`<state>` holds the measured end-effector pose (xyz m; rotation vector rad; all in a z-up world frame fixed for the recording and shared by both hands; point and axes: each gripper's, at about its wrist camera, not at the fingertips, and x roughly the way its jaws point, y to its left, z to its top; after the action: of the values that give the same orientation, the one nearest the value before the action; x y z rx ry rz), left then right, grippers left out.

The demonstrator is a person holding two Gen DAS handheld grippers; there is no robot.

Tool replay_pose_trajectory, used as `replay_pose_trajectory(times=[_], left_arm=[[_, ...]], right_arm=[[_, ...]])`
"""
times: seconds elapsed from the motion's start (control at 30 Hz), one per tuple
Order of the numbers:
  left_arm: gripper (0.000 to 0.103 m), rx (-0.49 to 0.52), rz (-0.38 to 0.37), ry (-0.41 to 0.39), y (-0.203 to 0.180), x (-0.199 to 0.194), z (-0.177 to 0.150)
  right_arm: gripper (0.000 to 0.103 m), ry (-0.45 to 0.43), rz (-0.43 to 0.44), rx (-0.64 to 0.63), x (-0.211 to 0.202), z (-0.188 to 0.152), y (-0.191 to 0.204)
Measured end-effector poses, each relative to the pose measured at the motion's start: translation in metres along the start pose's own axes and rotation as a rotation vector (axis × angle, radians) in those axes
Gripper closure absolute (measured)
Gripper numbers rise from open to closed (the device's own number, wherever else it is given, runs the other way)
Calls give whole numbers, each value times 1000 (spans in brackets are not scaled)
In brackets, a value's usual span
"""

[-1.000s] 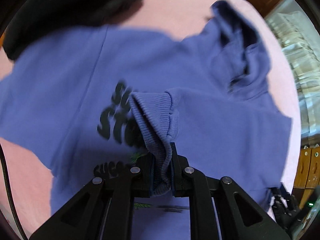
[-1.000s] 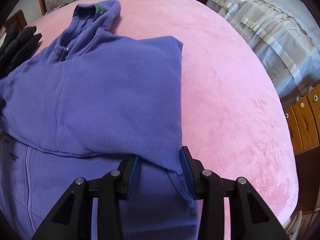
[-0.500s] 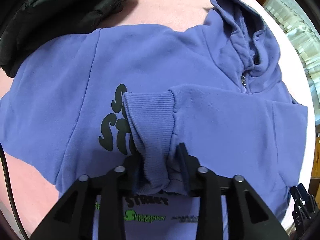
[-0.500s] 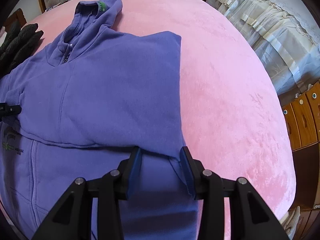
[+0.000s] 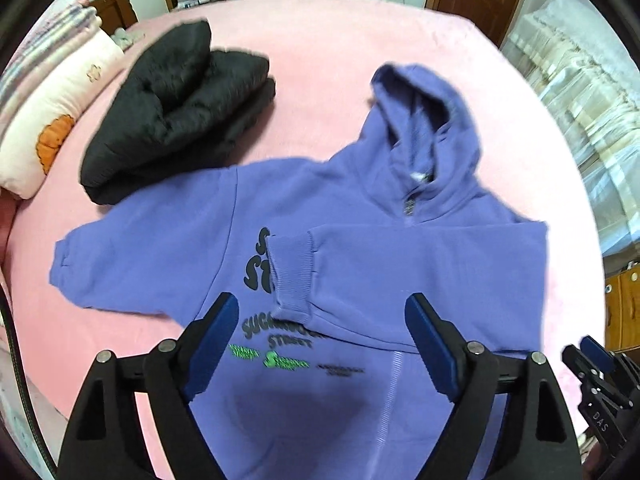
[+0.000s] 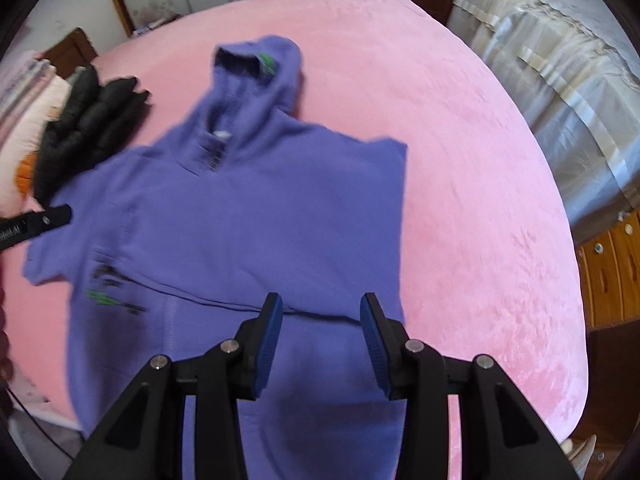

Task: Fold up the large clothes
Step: 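Reach the left gripper to the other sleeve cuff and grasp it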

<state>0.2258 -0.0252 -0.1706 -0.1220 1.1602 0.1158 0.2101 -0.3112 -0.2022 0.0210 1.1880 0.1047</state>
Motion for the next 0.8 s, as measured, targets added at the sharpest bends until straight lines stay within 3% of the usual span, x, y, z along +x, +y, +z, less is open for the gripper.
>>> replay_pose_trajectory(times=[0.23,0.3,0.43,0.63,0.8], left_arm=[[18,-56,-29,-82,-30,-75,-13],[18,-72,-32,-102,-37,-93,-19],[18,-82,-18,-135,-44,-122,-28],[18,-140,-33,-127,-36,-161,-45],[18,-132,-18,-136,-22,-175,-54]], right_arm=[[57,-49,150,-45,-52,17,11],[47,-55,175,-72,-64,21,16],[47,-57,251,-123,-86,27,25],[47,-95,282,-208,-113,21,39],[47,-130,262,-241,-131,17,55]])
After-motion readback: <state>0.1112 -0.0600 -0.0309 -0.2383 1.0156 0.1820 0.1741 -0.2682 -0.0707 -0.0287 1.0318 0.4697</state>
